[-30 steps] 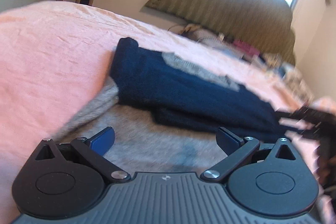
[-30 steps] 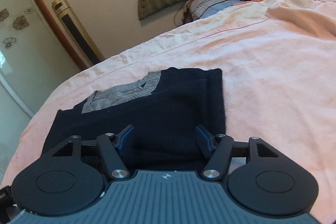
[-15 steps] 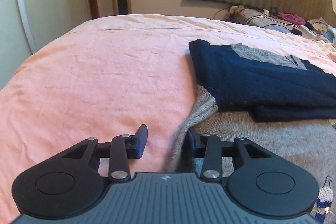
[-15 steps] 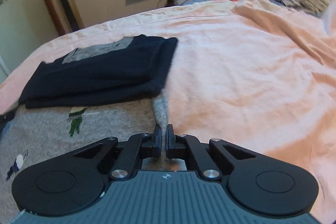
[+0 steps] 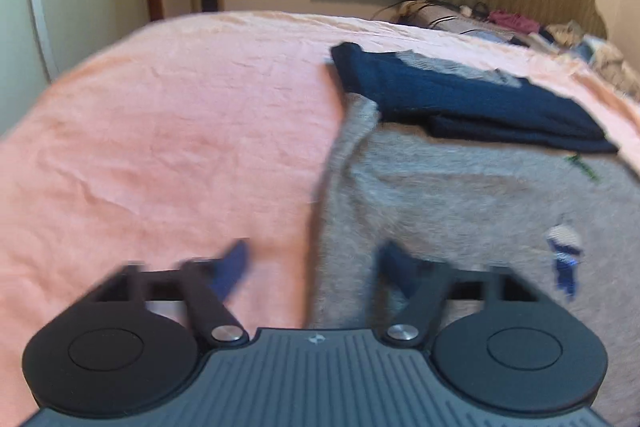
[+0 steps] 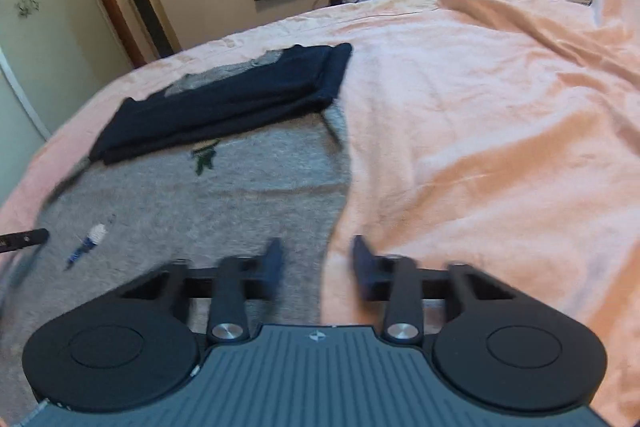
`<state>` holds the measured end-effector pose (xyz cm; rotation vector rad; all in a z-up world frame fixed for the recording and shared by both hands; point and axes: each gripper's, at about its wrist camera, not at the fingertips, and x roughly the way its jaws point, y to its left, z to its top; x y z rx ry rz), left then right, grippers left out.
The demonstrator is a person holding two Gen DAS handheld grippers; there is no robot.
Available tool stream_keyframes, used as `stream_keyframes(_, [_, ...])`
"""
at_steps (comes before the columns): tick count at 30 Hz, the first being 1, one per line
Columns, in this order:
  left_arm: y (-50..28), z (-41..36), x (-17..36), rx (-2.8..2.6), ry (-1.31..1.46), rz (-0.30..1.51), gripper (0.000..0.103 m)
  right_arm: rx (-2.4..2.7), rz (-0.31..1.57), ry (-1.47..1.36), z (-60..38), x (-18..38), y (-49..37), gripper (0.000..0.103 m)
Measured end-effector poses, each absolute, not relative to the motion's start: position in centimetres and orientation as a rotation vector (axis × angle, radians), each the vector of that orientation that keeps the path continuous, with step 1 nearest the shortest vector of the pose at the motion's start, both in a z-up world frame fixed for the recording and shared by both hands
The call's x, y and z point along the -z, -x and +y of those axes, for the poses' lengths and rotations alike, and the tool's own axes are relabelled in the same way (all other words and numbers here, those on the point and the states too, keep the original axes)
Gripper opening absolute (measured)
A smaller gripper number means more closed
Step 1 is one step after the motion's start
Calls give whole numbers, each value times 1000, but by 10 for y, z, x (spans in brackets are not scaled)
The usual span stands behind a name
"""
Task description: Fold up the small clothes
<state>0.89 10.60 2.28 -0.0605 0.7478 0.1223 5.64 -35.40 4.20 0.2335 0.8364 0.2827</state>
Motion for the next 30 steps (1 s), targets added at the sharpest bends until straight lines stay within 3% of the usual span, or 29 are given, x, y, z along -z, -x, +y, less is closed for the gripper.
stream_keyframes(1, [-9,113,-27,-107,100,762,39,-253,838,-267,-367,-43,-58,1])
stream_keyframes(5, [2,140,-35,-67,243,813,40,-222,859,-421,-405,-42,-45,3])
stream_keyframes(7, [15,145,-35,-41,294,817,46,-301,879,-482,-403,-42,-31,17])
stream_keyframes(8, [23,144,-34,-24,315,814,58,-341,896,-509,-400,-41,-25,32])
stream_keyframes(9, [29,143,-33,-3,333,808,72,-377,909,-541,-396,-38,-23,57])
stream_keyframes(11, [37,136,-31,30,345,796,87,-427,913,-589,-389,-32,-19,67])
stream_keyframes(13, [37,126,-30,35,320,793,89,-455,916,-634,-385,-28,-24,66])
stream_keyframes(14, [36,122,-29,29,303,789,89,-468,925,-657,-383,-27,-29,60])
stream_keyframes(15, [34,119,-28,27,291,782,89,-473,951,-662,-380,-23,-35,33])
stream_keyframes(16, [32,118,-28,22,282,775,89,-460,988,-643,-376,-19,-40,12])
stream_keyframes(17, [31,117,-28,16,276,774,88,-468,988,-613,-372,-18,-42,9])
stream_keyframes(21, [36,119,-32,8,288,799,88,-449,908,-562,-380,-39,-27,8])
stream_keyframes(26, [53,120,-29,31,255,786,89,-381,928,-689,-408,-18,-13,7])
stream_keyframes(28, [60,122,-32,70,290,815,89,-405,961,-713,-405,-21,-4,19])
stream_keyframes(30, [70,131,-32,127,404,840,89,-480,977,-708,-396,-25,10,48])
